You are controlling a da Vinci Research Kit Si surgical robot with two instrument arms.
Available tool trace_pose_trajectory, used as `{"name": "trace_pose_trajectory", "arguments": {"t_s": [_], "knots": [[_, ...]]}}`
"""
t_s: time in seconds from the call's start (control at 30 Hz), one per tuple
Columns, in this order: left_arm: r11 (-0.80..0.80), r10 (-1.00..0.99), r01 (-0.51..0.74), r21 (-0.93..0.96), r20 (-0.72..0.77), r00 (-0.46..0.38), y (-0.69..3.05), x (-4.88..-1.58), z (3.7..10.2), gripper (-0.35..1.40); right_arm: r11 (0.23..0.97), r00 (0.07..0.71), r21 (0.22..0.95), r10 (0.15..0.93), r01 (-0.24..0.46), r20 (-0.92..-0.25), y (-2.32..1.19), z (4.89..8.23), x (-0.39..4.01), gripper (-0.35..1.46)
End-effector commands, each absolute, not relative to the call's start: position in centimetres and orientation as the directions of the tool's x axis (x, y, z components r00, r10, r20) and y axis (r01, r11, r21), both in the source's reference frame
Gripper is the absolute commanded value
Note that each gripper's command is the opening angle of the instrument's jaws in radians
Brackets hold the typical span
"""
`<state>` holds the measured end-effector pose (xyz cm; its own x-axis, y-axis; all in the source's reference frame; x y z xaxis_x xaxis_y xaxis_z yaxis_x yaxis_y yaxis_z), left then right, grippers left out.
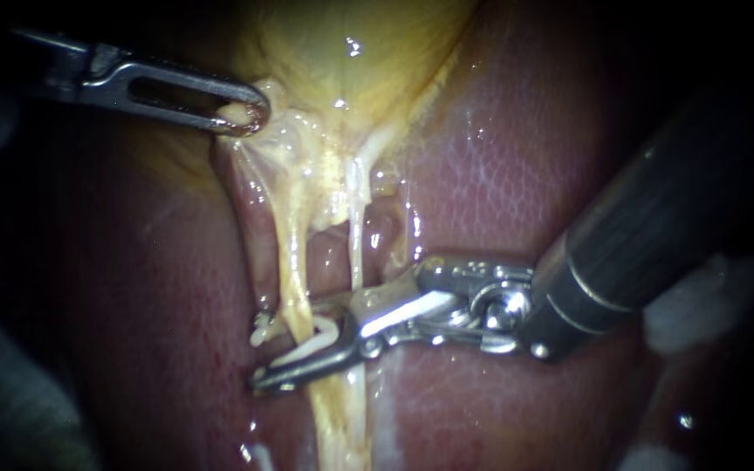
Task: Clipping first clip left tube
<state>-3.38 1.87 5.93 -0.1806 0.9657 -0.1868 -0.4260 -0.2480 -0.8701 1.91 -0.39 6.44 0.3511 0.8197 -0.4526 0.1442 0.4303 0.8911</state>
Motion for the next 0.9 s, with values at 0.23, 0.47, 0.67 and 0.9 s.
{"name": "trace_pose_trajectory", "arguments": {"t_s": [0.23, 0.47, 0.67, 0.9], "knots": [[-0.248, 0.966, -0.426, -0.87, -0.187, -0.18, 1.87, -3.38, 5.93, -0.35, 0.316, 0.31, 0.936, 0.884, 0.156, -0.35, -0.4, 6.53, 1.9, 0.48], [-0.248, 0.966, -0.426, -0.87, -0.187, -0.18, 1.87, -3.38, 5.93, -0.35, 0.277, 0.307, 0.949, 0.899, 0.154, -0.312, -0.4, 6.55, 1.91, 0.49], [-0.248, 0.966, -0.426, -0.87, -0.187, -0.18, 1.87, -3.38, 5.93, -0.35, 0.264, 0.306, 0.951, 0.903, 0.162, -0.303, -0.41, 6.56, 1.93, 0.49], [-0.248, 0.966, -0.426, -0.87, -0.187, -0.18, 1.87, -3.38, 5.93, -0.35, 0.27, 0.309, 0.949, 0.899, 0.162, -0.309, -0.49, 6.65, 2.0, 0.49]]}}
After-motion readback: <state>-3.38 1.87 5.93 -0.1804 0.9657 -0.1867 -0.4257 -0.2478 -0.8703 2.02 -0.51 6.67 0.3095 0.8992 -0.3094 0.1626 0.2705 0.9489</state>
